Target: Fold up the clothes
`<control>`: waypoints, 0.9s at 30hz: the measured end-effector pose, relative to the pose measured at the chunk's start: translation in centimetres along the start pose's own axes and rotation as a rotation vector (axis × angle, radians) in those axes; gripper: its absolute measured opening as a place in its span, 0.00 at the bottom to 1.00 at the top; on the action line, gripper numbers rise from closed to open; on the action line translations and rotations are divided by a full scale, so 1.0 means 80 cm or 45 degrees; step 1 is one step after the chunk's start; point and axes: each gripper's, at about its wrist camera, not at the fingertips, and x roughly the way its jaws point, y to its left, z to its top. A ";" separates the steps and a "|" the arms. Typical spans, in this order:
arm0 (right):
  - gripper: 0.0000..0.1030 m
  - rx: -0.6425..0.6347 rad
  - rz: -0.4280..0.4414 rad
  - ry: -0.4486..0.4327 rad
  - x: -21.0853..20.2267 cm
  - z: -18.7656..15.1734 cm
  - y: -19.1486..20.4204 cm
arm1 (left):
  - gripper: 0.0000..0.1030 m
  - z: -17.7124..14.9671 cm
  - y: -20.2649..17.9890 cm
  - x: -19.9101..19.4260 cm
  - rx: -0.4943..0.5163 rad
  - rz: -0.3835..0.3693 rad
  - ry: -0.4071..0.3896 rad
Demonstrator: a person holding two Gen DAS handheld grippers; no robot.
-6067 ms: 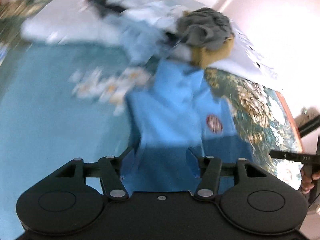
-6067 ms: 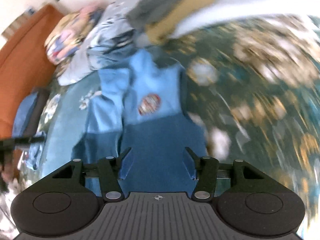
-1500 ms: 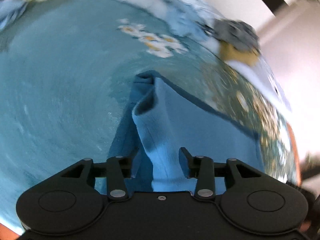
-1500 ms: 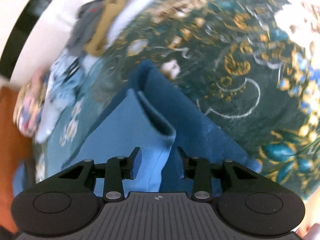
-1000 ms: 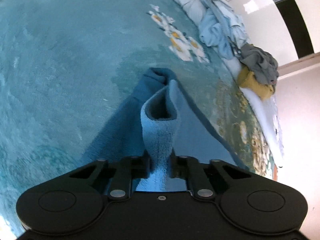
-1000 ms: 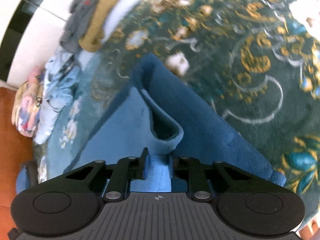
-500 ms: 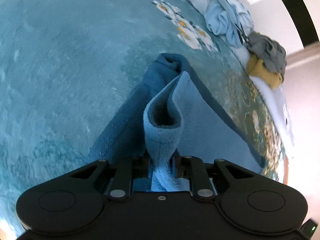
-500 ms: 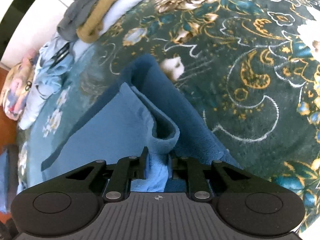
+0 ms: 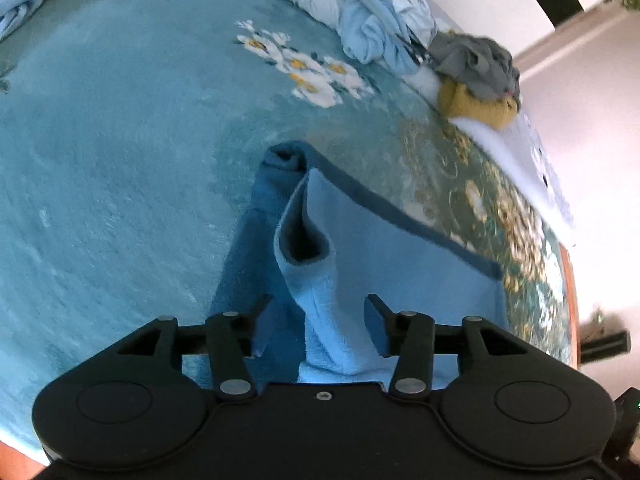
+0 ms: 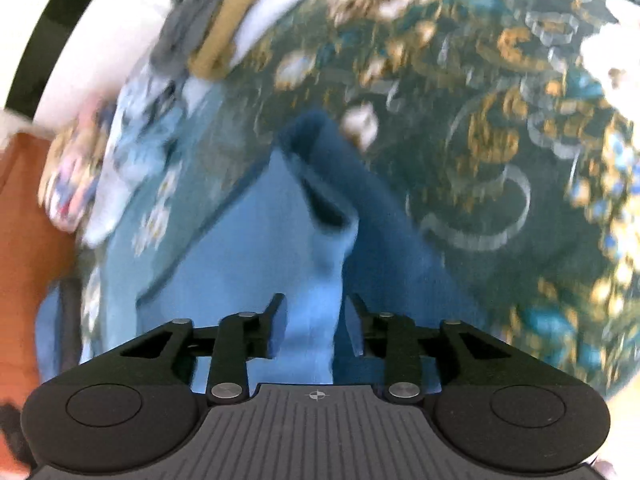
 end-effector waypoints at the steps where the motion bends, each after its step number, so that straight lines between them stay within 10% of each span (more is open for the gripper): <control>1: 0.34 -0.008 0.005 0.026 -0.002 -0.005 0.000 | 0.47 -0.005 0.001 0.007 -0.012 -0.023 0.052; 11: 0.35 0.021 0.084 0.155 0.027 -0.027 0.004 | 0.43 -0.065 0.011 0.032 -0.135 -0.048 0.147; 15: 0.12 0.056 0.134 0.127 0.024 -0.023 0.004 | 0.10 -0.064 0.015 0.019 -0.193 -0.093 0.136; 27: 0.10 0.028 0.035 0.113 0.036 -0.026 -0.003 | 0.10 -0.081 0.022 0.035 -0.199 -0.019 0.134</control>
